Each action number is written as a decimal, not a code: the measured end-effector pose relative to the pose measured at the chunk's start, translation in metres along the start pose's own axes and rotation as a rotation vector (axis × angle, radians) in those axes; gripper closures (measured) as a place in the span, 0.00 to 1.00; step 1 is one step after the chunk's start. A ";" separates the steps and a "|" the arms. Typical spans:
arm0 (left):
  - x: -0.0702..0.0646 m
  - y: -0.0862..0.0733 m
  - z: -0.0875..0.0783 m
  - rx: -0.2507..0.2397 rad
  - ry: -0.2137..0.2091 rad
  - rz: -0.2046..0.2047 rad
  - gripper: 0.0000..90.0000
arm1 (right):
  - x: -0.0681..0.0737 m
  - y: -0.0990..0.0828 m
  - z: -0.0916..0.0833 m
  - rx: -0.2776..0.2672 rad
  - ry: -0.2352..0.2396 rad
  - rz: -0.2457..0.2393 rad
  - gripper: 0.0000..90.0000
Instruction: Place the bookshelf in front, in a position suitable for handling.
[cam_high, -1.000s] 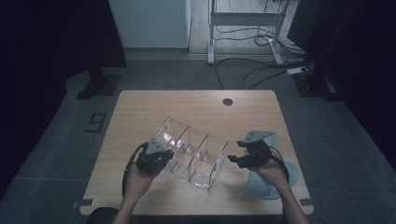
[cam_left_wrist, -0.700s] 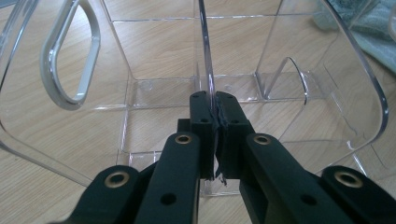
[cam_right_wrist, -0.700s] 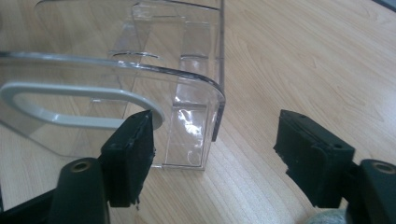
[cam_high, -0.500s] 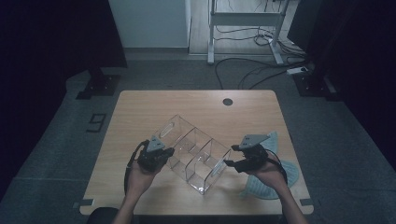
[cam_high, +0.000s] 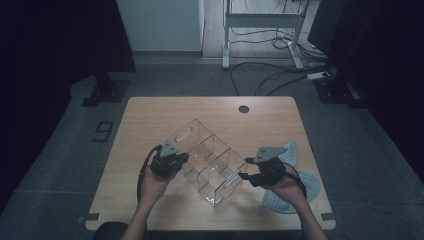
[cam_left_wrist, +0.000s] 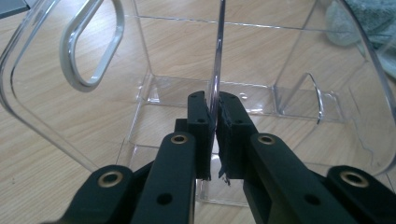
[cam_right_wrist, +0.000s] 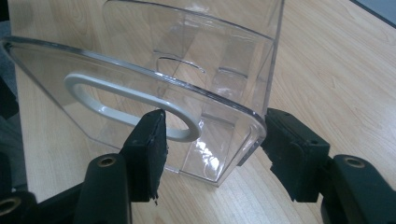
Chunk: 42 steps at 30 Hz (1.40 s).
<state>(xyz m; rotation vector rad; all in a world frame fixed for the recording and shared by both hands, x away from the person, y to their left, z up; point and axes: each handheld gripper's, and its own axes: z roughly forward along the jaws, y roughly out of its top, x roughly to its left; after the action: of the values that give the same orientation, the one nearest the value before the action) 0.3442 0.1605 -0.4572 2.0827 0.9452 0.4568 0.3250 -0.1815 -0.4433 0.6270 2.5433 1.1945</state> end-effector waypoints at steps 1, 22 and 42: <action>0.000 0.001 0.001 0.006 0.001 0.005 0.93 | 0.001 0.000 0.000 0.000 0.001 -0.005 0.44; 0.005 0.009 0.008 0.034 0.000 -0.005 0.60 | 0.012 0.004 -0.004 -0.047 0.101 -0.031 0.62; 0.005 -0.037 -0.057 0.008 -0.002 -0.004 0.35 | 0.040 0.021 0.017 -0.056 0.153 -0.079 0.84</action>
<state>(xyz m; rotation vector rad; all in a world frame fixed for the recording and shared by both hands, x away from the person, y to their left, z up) 0.2969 0.2086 -0.4503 2.0873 0.9513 0.4501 0.3024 -0.1388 -0.4395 0.4330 2.6209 1.3279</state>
